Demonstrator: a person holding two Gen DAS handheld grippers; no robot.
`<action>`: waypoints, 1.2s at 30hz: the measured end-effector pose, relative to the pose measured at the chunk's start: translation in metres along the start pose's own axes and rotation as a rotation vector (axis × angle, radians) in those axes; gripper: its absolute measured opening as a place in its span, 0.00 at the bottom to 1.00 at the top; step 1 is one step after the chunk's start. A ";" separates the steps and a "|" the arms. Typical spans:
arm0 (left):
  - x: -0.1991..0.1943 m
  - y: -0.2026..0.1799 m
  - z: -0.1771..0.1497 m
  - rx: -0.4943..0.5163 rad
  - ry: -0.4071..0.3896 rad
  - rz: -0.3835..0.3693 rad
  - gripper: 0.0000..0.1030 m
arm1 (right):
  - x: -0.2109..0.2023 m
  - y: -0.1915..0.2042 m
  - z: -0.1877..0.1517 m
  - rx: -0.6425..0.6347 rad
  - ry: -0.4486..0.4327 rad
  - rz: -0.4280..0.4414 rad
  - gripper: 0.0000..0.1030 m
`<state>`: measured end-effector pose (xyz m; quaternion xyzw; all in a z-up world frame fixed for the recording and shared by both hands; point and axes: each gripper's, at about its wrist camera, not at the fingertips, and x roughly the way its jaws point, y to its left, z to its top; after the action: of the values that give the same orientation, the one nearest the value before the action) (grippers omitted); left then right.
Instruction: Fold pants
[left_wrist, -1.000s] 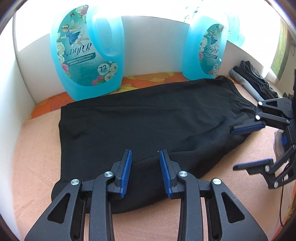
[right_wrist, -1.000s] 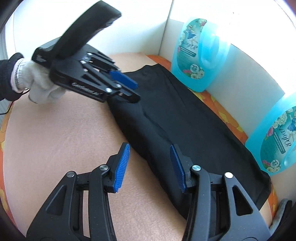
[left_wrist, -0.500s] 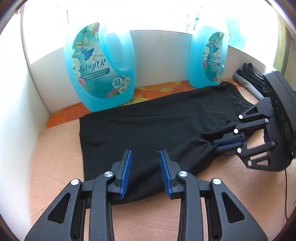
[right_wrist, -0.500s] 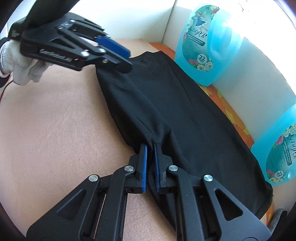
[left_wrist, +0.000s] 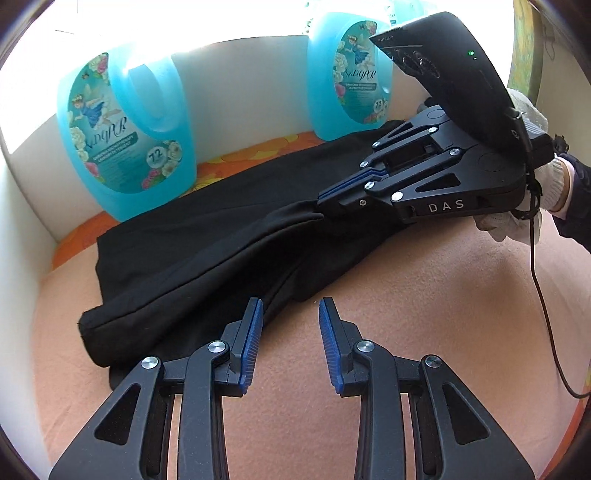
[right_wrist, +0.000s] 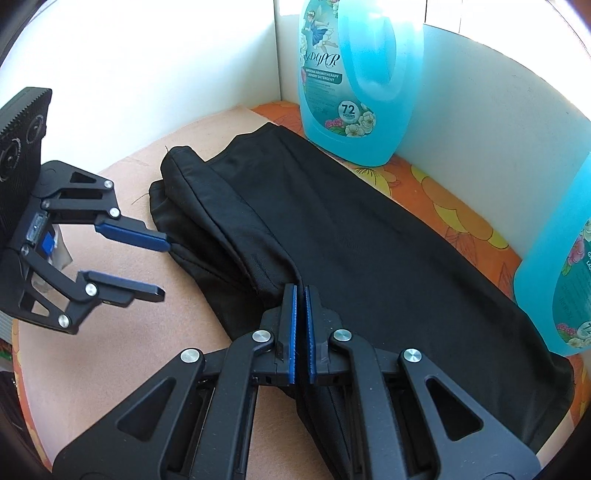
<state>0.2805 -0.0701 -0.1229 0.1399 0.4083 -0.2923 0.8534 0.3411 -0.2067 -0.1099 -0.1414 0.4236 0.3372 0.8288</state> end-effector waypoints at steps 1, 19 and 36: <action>0.004 0.000 0.002 -0.007 0.001 -0.005 0.29 | -0.001 -0.003 0.000 0.015 0.000 0.014 0.05; 0.023 -0.040 0.003 0.084 0.051 -0.185 0.16 | -0.022 -0.011 -0.006 0.085 -0.027 0.041 0.05; 0.026 -0.051 -0.005 0.151 0.019 -0.213 0.13 | -0.158 -0.145 -0.114 0.586 -0.146 -0.247 0.41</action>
<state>0.2594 -0.1176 -0.1464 0.1625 0.4059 -0.4098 0.8005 0.3049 -0.4417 -0.0595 0.0775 0.4216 0.1070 0.8971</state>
